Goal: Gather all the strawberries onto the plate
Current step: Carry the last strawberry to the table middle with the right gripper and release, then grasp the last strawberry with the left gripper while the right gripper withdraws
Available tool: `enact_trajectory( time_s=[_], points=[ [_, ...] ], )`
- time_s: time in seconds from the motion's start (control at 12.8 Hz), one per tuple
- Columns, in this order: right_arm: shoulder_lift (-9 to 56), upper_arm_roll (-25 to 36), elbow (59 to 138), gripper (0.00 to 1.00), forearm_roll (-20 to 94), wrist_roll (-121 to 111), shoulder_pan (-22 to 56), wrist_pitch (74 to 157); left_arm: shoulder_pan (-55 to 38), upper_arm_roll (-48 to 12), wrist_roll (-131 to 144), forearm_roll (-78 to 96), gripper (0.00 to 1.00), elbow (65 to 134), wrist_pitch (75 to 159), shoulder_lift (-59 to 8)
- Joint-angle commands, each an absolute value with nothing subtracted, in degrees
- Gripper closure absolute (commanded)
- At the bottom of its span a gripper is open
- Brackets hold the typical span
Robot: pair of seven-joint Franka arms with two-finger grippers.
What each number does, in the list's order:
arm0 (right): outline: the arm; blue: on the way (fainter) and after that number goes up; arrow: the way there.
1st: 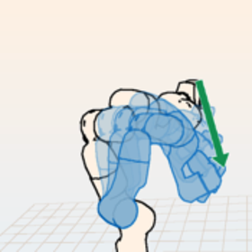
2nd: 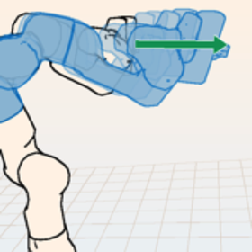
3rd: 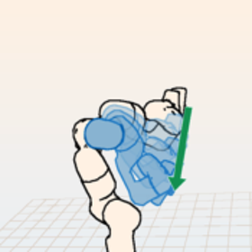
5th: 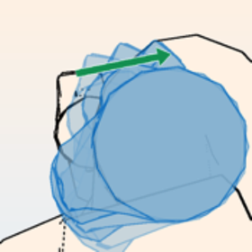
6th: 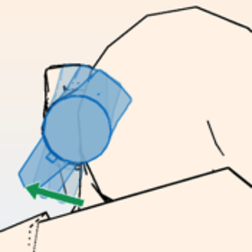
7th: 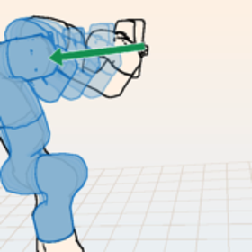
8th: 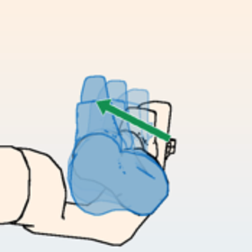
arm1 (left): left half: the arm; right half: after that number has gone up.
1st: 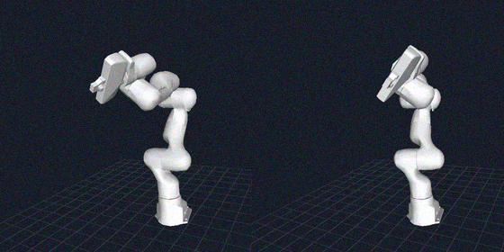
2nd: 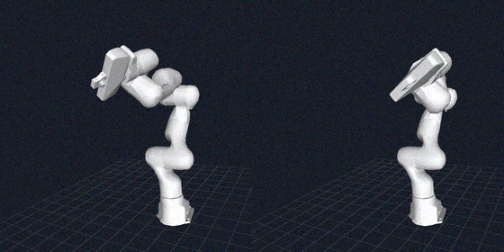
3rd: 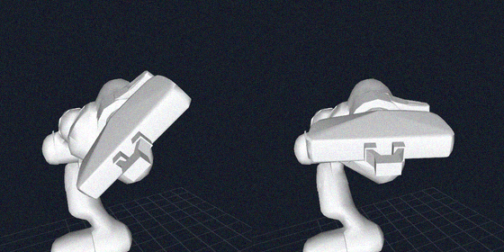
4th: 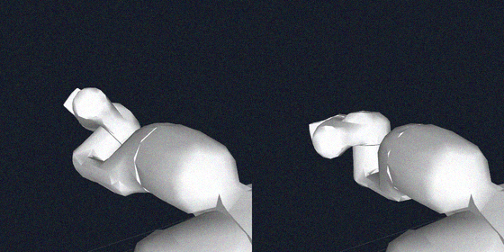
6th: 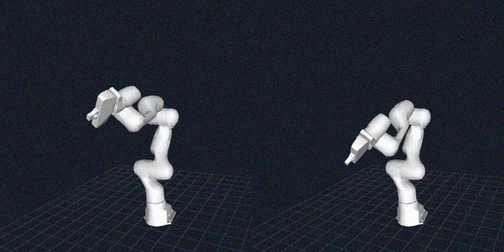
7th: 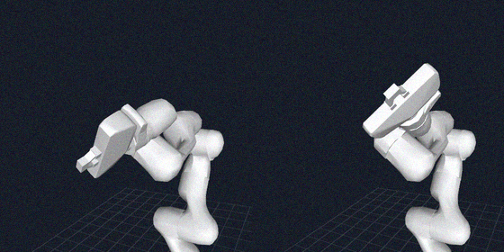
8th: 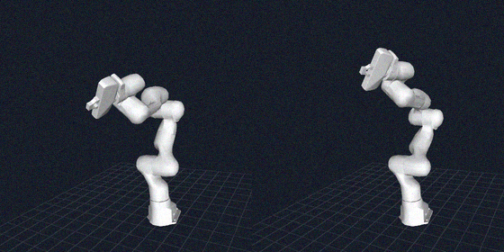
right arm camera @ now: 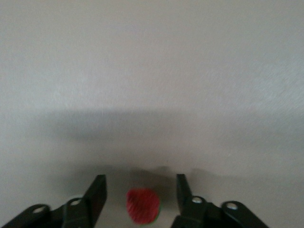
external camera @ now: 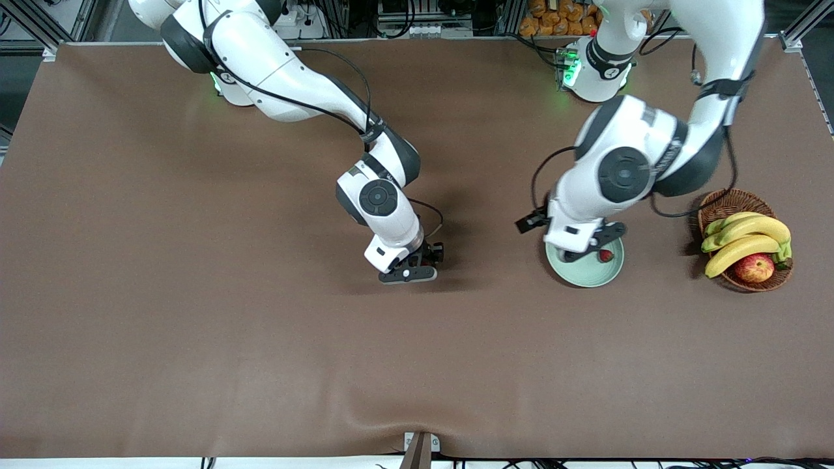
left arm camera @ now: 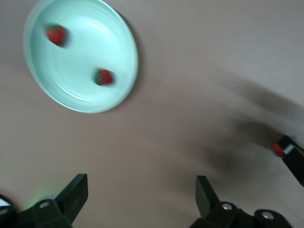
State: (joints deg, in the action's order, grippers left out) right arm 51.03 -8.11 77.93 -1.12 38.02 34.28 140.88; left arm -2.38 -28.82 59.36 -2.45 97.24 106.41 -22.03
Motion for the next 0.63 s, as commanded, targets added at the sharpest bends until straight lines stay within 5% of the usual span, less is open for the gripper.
enact_trajectory(
  time_s=[0.0,0.31,0.55],
  points=[
    [46.86,-7.91,78.05,0.0,-1.14,39.11,32.01,136.79,-6.67,-28.48,66.77,-2.9,0.0,93.61,112.55,-28.54],
    [41.49,-7.82,78.22,0.0,-1.23,33.52,22.62,129.21,-14.21,-25.94,74.78,-6.04,0.0,87.03,124.17,-37.59],
    [38.77,-7.82,78.75,0.0,-1.23,23.06,14.09,123.68,-23.35,-17.52,80.24,-8.61,0.0,77.72,129.0,-45.76]
  ],
)
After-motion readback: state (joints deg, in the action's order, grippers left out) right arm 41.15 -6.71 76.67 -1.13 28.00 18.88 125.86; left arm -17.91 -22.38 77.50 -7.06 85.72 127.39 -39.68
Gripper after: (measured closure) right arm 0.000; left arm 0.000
